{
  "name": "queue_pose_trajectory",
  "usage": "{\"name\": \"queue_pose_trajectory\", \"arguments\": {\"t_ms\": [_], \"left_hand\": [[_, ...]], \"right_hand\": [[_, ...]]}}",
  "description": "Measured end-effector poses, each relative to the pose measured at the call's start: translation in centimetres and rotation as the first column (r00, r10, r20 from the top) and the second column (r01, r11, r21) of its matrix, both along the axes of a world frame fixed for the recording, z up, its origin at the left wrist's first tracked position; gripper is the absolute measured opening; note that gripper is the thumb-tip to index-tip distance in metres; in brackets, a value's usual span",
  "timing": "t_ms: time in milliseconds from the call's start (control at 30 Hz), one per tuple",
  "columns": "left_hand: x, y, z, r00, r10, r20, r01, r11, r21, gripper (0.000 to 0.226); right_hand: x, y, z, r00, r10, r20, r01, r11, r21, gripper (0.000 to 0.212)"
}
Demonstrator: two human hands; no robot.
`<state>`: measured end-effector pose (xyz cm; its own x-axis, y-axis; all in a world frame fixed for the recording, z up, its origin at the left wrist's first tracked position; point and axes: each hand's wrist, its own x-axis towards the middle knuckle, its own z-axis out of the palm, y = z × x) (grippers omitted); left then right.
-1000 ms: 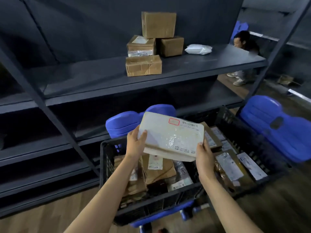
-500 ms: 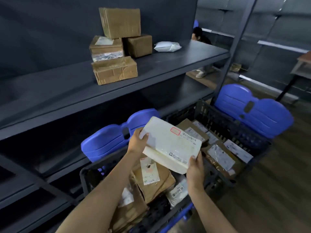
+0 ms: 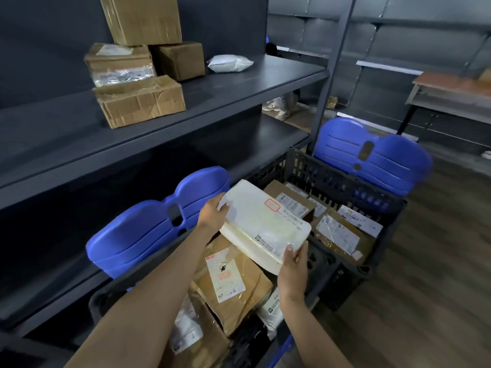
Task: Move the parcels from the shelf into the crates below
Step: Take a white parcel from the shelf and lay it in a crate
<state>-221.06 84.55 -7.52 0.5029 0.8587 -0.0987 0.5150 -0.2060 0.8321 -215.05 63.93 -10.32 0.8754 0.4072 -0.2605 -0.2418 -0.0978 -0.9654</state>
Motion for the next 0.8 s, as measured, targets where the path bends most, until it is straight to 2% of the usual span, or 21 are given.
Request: {"name": "queue_pose_trajectory", "arguments": {"t_ms": [267, 667, 800], "left_hand": [[2.0, 1.4, -2.2, 0.995, -0.087, -0.058, 0.085, 0.996, -0.032, 0.041], [2.7, 2.2, -6.5, 0.983, -0.142, -0.113, 0.136, 0.989, -0.061, 0.041], [3.0, 2.0, -8.0, 0.987, -0.126, -0.102, 0.118, 0.989, -0.086, 0.039]], "right_hand": [[-1.0, 0.4, -2.1, 0.996, -0.091, 0.015, 0.092, 0.994, -0.063, 0.06], [0.1, 1.3, -6.0, 0.995, -0.094, -0.018, 0.091, 0.986, -0.138, 0.062], [0.8, 1.9, -7.6, 0.994, -0.098, -0.046, 0.086, 0.974, -0.209, 0.061]]}}
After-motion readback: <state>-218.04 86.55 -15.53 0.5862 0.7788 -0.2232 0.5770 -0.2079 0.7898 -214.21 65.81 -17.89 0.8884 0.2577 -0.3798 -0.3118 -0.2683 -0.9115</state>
